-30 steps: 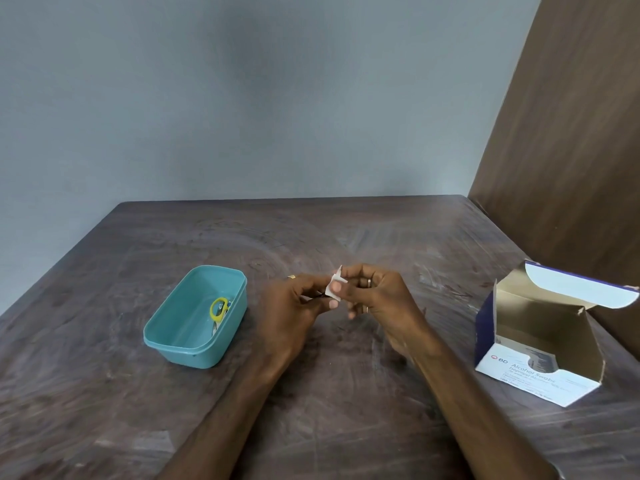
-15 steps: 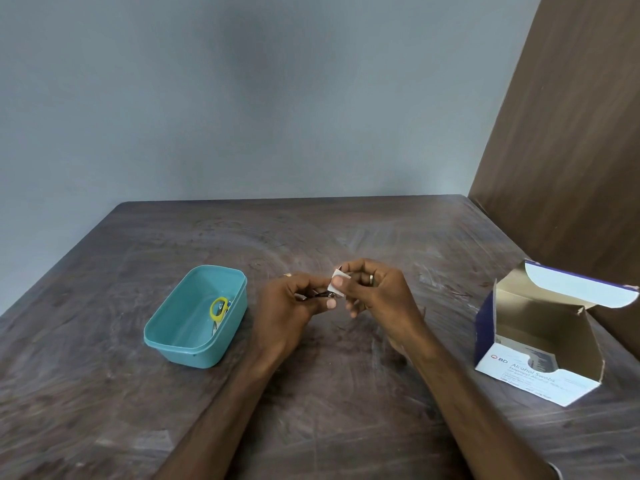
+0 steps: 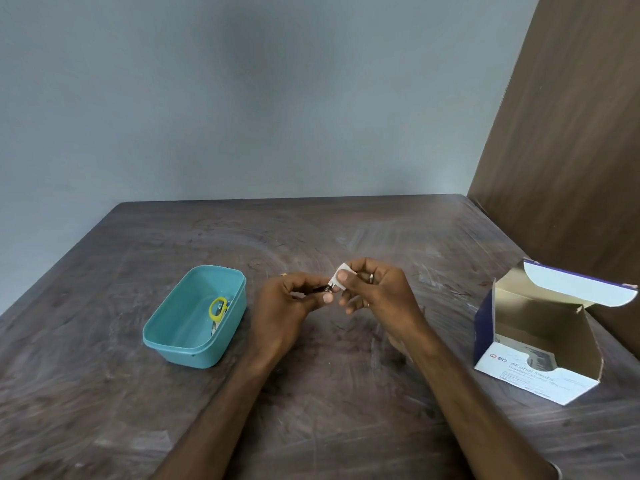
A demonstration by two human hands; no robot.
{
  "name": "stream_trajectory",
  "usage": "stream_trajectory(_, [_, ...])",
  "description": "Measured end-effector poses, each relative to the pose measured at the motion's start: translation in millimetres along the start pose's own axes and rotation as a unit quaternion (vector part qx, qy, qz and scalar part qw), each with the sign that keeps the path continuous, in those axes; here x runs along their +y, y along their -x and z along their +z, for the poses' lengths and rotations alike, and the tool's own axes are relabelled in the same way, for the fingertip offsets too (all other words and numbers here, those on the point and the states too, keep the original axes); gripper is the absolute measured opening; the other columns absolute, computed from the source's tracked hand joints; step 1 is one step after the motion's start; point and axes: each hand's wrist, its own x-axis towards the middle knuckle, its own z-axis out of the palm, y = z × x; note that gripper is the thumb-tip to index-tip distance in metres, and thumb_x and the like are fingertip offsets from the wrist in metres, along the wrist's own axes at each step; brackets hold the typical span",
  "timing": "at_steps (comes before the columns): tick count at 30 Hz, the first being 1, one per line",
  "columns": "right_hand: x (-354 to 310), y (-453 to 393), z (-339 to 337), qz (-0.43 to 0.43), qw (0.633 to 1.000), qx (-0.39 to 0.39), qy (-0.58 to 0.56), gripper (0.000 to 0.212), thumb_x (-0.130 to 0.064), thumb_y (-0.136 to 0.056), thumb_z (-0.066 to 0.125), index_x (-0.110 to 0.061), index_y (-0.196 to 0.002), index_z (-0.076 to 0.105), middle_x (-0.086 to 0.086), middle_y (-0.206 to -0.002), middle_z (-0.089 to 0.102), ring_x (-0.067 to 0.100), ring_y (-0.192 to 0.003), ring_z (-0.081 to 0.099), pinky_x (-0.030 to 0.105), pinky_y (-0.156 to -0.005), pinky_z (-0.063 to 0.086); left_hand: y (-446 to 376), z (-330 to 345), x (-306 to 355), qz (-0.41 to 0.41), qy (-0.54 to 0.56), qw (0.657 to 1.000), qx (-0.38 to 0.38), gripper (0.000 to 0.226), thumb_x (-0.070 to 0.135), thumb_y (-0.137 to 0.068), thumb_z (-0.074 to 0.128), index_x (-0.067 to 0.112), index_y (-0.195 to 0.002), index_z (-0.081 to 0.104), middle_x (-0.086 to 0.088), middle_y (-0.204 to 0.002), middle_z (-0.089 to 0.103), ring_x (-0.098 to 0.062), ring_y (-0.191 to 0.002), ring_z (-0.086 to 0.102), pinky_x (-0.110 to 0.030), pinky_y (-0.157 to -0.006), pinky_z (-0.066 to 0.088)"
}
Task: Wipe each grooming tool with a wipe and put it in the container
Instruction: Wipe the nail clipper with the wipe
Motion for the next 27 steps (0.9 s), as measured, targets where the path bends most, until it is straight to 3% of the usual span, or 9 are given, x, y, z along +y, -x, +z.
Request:
stream_trajectory(6, [-2.1, 1.0, -0.2, 0.017, 0.999, 0.011, -0.041, 0.011, -0.012, -0.090, 0.071, -0.003, -0.096, 0.072, 0.014, -0.081, 0.076, 0.022, -0.061, 0.067, 0.030, -0.054, 0.055, 1.4, 1.5, 0.0, 0.000, 0.035, 0.999, 0.015, 0.015, 0.008, -0.082, 0.076, 0.015, -0.095, 0.078, 0.005, -0.087, 0.078, -0.008, -0.083, 0.072, -0.022, -0.077, 0.057])
stream_trajectory(9, [-1.1, 0.8, -1.1, 0.010, 0.999, 0.009, -0.030, 0.011, -0.016, -0.087, 0.074, -0.007, -0.095, 0.073, 0.012, -0.082, 0.076, 0.020, -0.061, 0.066, 0.029, -0.053, 0.055, 2.4, 3.1, 1.3, 0.008, 0.038, 0.999, 0.015, 0.014, 0.007, -0.086, 0.071, 0.014, -0.096, 0.078, 0.004, -0.082, 0.077, -0.004, -0.074, 0.069, -0.016, -0.068, 0.054])
stream_trajectory(11, [0.4, 0.0, -1.1, 0.002, 1.000, 0.016, -0.019, 0.009, -0.016, -0.085, 0.076, -0.010, -0.092, 0.074, 0.008, -0.076, 0.075, 0.017, -0.058, 0.064, 0.029, -0.052, 0.055, 3.3, 4.1, 1.9, 0.003, 0.045, 0.999, 0.011, 0.017, 0.005, -0.089, 0.067, 0.014, -0.099, 0.078, 0.001, -0.083, 0.077, -0.010, -0.074, 0.070, -0.020, -0.066, 0.056])
stream_trajectory(16, [2.7, -0.6, 1.4, -0.028, 0.999, 0.031, 0.016, 0.009, -0.014, -0.084, 0.078, -0.010, -0.089, 0.073, 0.005, -0.070, 0.073, 0.015, -0.052, 0.059, 0.030, -0.051, 0.051, 3.4, 5.3, -1.2, -0.060, 0.135, 0.989, -0.022, 0.018, 0.002, -0.094, 0.059, 0.006, -0.098, 0.076, -0.003, -0.073, 0.073, -0.016, -0.068, 0.069, -0.029, -0.069, 0.060])
stream_trajectory(20, [4.0, -0.5, 2.4, -0.040, 0.998, 0.033, 0.031, 0.017, -0.015, -0.082, 0.080, -0.004, -0.090, 0.071, 0.019, -0.080, 0.073, 0.016, -0.053, 0.056, 0.030, -0.050, 0.048, 3.9, 5.7, -2.2, -0.104, 0.197, 0.973, -0.063, 0.017, 0.002, -0.095, 0.057, -0.001, -0.093, 0.073, -0.012, -0.072, 0.070, -0.017, -0.067, 0.067, -0.028, -0.067, 0.059])
stream_trajectory(27, [2.5, -0.2, 3.5, -0.012, 0.999, -0.029, 0.014, 0.017, -0.010, -0.081, 0.080, -0.003, -0.092, 0.069, 0.018, -0.076, 0.070, 0.013, -0.048, 0.055, 0.030, -0.049, 0.045, -1.5, 2.5, -7.3, -0.181, 0.278, 0.941, -0.068, 0.016, 0.001, -0.093, 0.060, 0.002, -0.095, 0.076, -0.015, -0.078, 0.073, -0.015, -0.068, 0.070, -0.025, -0.064, 0.059])
